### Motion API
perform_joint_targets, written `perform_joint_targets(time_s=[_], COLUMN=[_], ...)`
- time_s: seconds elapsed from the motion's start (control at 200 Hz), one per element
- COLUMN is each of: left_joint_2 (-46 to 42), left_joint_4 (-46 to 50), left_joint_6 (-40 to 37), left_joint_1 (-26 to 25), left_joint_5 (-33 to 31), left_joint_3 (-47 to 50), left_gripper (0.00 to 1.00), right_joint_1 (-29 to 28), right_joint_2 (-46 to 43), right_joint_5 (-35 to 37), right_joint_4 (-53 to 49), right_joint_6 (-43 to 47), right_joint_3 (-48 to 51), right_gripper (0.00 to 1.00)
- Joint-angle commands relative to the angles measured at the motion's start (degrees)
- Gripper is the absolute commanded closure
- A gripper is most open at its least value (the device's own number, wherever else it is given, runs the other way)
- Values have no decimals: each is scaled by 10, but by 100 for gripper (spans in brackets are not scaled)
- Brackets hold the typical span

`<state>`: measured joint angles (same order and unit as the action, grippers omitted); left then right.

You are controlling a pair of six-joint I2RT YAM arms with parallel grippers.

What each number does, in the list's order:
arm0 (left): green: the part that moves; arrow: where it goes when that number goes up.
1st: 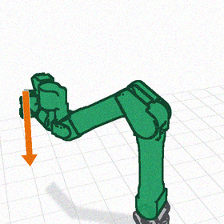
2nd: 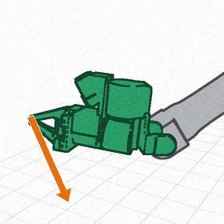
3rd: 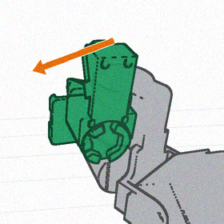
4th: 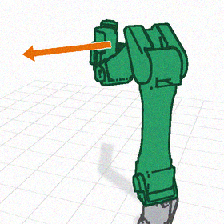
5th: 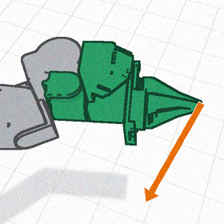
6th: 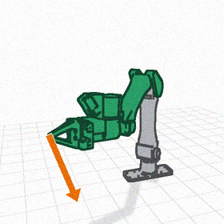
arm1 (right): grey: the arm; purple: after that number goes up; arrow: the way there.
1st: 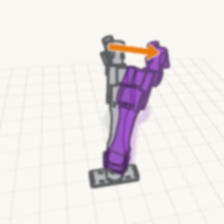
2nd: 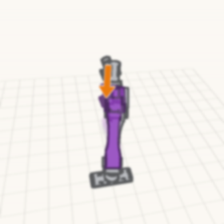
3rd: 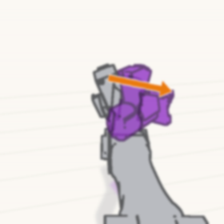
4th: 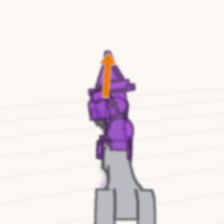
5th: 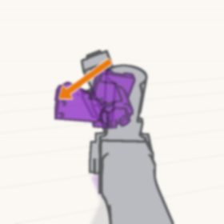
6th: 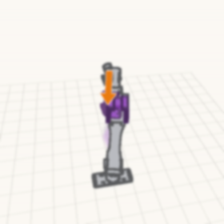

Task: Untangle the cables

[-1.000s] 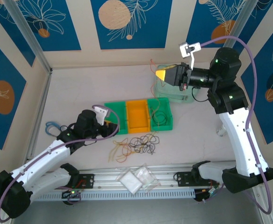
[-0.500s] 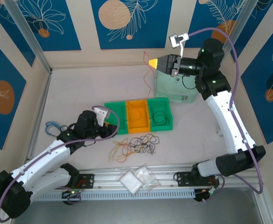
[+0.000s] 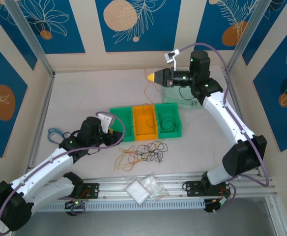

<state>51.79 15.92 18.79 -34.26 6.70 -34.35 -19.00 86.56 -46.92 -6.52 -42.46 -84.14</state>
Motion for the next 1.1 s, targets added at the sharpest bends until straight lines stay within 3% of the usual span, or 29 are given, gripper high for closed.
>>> perform_joint_targets(time_s=[0.0,0.34,0.65,1.095], left_joint_2=[-10,-26,-27,-38], left_joint_4=[15,29,25,32], left_joint_6=[-14,-17,-18,-20], left_joint_1=[0,-1,-1,0], left_joint_5=[-17,-23,-25,-37], left_joint_3=[-17,-14,-12,-5], left_gripper=[34,34,34,34], right_joint_1=[-16,-27,-51,-114], right_joint_2=[9,33,110,149], right_joint_5=[3,83,98,134], right_joint_4=[12,-140,-271,-307], right_joint_6=[8,95,175,222], right_joint_3=[31,71,36,-18], right_gripper=[100,100,100,100])
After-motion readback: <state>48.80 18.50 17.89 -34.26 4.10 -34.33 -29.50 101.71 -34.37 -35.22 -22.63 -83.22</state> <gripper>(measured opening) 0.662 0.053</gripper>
